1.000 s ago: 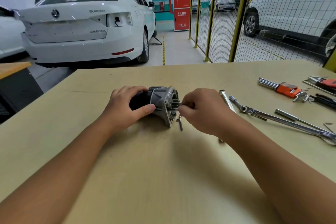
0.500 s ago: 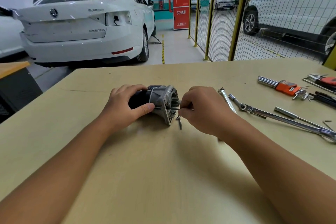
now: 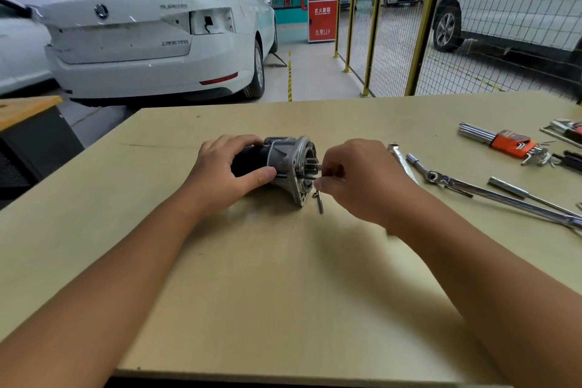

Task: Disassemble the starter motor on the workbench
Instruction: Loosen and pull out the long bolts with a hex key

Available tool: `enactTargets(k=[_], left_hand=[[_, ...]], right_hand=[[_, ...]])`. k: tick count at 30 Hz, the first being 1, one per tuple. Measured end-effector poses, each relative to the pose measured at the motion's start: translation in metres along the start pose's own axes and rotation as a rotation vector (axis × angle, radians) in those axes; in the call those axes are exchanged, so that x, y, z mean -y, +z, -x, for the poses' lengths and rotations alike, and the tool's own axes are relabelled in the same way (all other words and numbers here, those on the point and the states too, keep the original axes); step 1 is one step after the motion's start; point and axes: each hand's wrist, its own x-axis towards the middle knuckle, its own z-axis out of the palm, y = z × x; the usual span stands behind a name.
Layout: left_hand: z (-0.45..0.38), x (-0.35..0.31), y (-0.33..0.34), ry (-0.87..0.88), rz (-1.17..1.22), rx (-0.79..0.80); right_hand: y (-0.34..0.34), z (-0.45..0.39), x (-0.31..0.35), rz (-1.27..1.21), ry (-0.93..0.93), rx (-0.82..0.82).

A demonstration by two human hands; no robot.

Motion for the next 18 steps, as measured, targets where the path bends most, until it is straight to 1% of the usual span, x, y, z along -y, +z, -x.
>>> enactTargets(k=[2, 8, 18], left_hand=[[0.0, 0.0002, -0.0002, -0.004, 0.004, 0.003], [-0.0001, 0.0001, -0.0008, 0.003, -0.002, -0.002], [-0.0012, 0.0028, 0.0009, 0.011, 0.007, -0.009]], right_hand=[[-0.002, -0.0011, -0.0006, 0.004, 0.006, 0.013], [-0.0096, -0.0016, -0.001, 0.132, -0.028, 0.114], [-0.0046, -0.0015, -0.0012, 0.108, -0.007, 0.044]])
